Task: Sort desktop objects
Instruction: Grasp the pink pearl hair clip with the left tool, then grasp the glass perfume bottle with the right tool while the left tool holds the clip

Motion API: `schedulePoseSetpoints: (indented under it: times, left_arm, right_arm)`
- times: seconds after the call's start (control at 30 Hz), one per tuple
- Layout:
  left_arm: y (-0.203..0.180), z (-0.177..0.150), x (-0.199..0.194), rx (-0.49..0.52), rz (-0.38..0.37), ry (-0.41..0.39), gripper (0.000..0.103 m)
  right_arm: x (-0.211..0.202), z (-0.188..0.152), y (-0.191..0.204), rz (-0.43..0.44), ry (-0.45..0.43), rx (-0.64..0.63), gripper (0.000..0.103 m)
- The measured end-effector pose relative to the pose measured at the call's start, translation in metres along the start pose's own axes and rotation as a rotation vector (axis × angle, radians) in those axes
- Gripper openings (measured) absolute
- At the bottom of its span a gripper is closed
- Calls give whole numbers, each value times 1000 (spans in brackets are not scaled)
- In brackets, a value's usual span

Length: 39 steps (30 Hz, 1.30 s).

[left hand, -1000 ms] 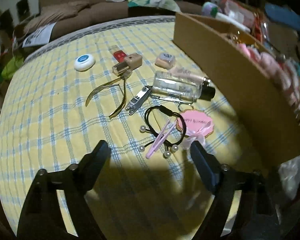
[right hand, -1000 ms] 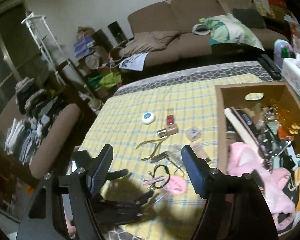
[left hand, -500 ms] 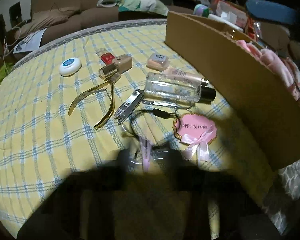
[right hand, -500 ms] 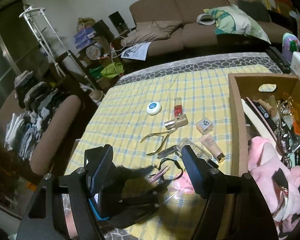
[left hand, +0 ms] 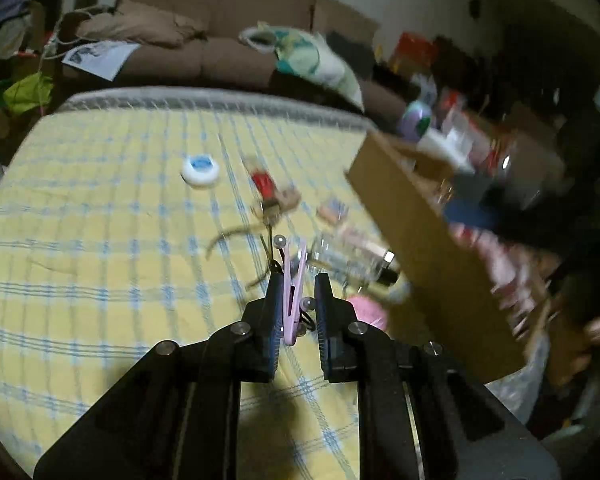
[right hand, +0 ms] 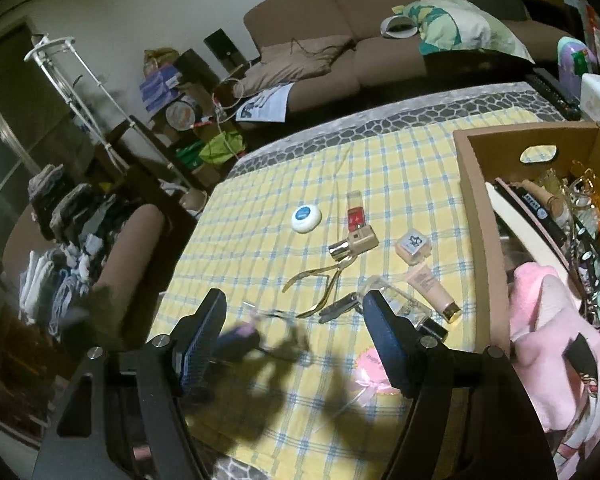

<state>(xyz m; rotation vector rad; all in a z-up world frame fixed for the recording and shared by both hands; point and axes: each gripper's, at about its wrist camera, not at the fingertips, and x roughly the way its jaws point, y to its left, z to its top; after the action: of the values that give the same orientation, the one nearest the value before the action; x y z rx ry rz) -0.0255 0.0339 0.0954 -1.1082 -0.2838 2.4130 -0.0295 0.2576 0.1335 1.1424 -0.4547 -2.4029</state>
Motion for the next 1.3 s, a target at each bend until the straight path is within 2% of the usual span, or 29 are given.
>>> schedulePoseSetpoints:
  times: [0.13, 0.37, 0.43, 0.5, 0.6, 0.73, 0.9, 1.13, 1.3]
  left_arm:
    - [14, 15, -37, -63, -24, -75, 14]
    - [41, 28, -71, -166, -63, -165, 14]
    - [47, 31, -74, -178, -68, -175, 14]
    - [51, 32, -75, -187, -78, -179, 14]
    - [55, 31, -75, -193, -83, -174, 14]
    - [62, 32, -75, -215, -98, -173, 14]
    - [66, 35, -77, -228, -111, -188, 14]
    - [68, 39, -77, -228, -128, -190, 14]
    - [64, 37, -78, -222, -131, -188, 14]
  right_arm:
    - [13, -6, 2, -11, 31, -12, 74]
    - [53, -17, 1, -24, 93, 8, 73]
    - [66, -19, -5, -23, 107, 47, 67]
    - [79, -22, -12, -19, 122, 98, 53]
    - [95, -25, -20, -14, 122, 157, 50]
    - [111, -15, -14, -75, 98, 115, 50]
    - [118, 5, -20, -94, 67, 116, 50]
    - [94, 16, -34, -278, 41, 29, 55]
    - [106, 7, -29, -362, 136, -81, 59]
